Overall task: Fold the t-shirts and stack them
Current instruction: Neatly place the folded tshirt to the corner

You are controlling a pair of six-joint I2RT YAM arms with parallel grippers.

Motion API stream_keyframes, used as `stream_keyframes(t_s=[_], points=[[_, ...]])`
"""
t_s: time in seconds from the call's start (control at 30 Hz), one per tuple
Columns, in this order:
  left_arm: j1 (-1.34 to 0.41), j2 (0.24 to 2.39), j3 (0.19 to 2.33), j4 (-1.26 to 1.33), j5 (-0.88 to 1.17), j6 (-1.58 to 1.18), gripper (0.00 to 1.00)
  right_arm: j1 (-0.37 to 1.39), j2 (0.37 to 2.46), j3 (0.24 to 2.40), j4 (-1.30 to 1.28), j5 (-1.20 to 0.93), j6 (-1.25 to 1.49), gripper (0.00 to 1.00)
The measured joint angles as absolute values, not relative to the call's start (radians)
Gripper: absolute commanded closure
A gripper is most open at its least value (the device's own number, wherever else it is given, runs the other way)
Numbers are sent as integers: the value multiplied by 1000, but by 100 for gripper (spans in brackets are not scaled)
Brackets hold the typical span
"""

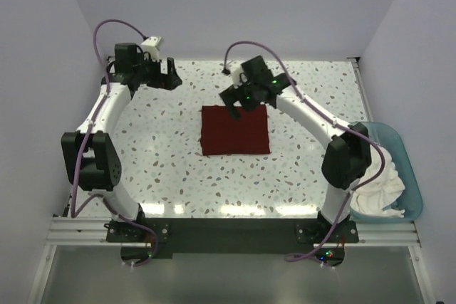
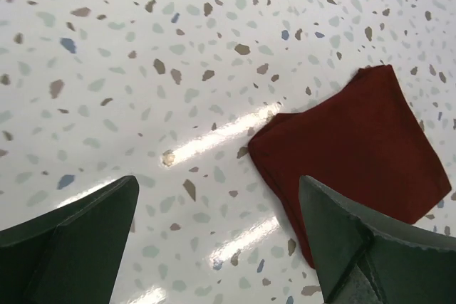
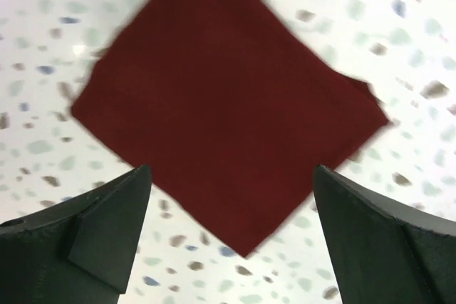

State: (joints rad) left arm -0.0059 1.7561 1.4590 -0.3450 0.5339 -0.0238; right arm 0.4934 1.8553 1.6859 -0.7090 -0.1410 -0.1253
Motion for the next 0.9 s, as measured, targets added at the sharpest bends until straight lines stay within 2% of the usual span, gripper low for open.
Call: stream_keyframes(t_s=[0.17, 0.43, 0.67, 0.9], points=[[-1, 1665, 1476, -416, 403, 51, 0, 735, 1935, 1729, -717, -21, -62, 1], [40, 1642, 1437, -476, 324, 73, 0, 798, 2110, 1699, -767, 76, 39, 1], [39, 1621, 1416, -489, 319, 73, 0, 698, 2173, 1712, -776, 14, 32, 1], [39, 1651, 1443, -502, 317, 90, 0, 431, 2226, 1806, -832, -46, -113, 2]])
